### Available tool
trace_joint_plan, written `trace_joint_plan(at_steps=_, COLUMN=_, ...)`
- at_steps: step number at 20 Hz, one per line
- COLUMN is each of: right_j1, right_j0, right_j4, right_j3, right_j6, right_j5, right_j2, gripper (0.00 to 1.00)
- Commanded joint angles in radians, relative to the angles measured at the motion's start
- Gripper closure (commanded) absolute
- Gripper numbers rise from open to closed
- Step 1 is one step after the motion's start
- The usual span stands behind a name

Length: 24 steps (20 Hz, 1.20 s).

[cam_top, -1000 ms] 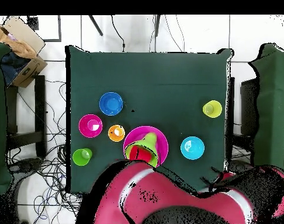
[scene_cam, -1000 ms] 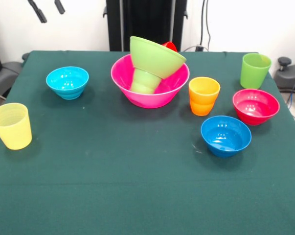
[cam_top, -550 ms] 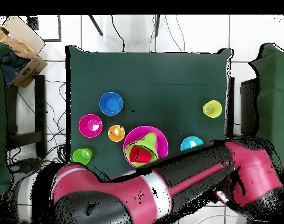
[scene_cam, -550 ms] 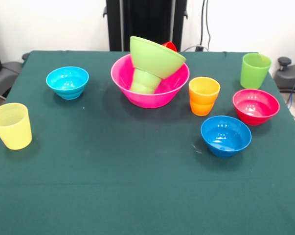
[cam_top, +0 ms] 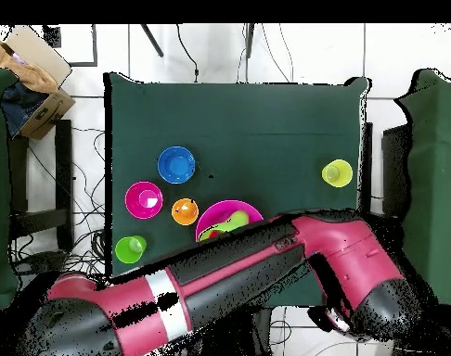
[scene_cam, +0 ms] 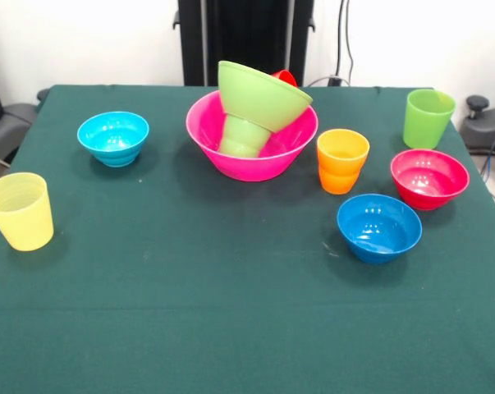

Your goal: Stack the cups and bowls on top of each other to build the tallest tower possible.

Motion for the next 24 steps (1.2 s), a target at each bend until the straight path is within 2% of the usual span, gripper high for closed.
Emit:
trace_joint_plan(at_steps=1, right_j1=-0.004, right_j0=0.059, right_j4=0.128, right_j3=0.118, right_j6=0.282, right_j5=0.006, right_j2=0.085, gripper=0.0)
trace_joint_plan(at_steps=3, right_j1=0.013, right_j0=0.041, right_j4=0.177, right_j3=0.158, right_j6=0.208, right_j5=0.091, right_j2=0.139, gripper=0.0)
trace_joint_plan(at_steps=4, right_j1=0.043, right_j0=-0.02, right_j4=0.221, right_j3=0.173, right_j6=0.121, right_j5=0.177, right_j2=0.207, gripper=0.0)
trace_joint_plan(at_steps=5, right_j1=0.03, right_j0=-0.032, right_j4=0.243, right_j3=0.184, right_j6=0.092, right_j5=0.187, right_j2=0.22, gripper=0.0)
trace_joint_plan(at_steps=6, right_j1=0.025, right_j0=-0.079, right_j4=0.277, right_j3=0.193, right_j6=0.038, right_j5=0.216, right_j2=0.252, gripper=0.0)
trace_joint_plan(at_steps=9, right_j1=-0.003, right_j0=-0.117, right_j4=0.318, right_j3=0.204, right_j6=-0.008, right_j5=0.207, right_j2=0.267, gripper=0.0)
trace_joint_plan(at_steps=11, right_j1=-0.002, right_j0=-0.126, right_j4=0.314, right_j3=0.206, right_j6=-0.014, right_j5=0.203, right_j2=0.262, gripper=0.0)
trace_joint_plan(at_steps=14, right_j1=0.004, right_j0=-0.099, right_j4=0.309, right_j3=0.201, right_j6=0.045, right_j5=0.195, right_j2=0.235, gripper=0.0)
trace_joint_plan(at_steps=20, right_j1=-0.02, right_j0=-0.092, right_j4=0.384, right_j3=0.253, right_j6=0.087, right_j5=0.213, right_j2=0.241, gripper=0.0)
trace_joint_plan(at_steps=24, right_j1=-0.048, right_j0=-0.024, right_j4=0.368, right_j3=0.26, right_j6=0.19, right_j5=0.144, right_j2=0.17, gripper=0.0)
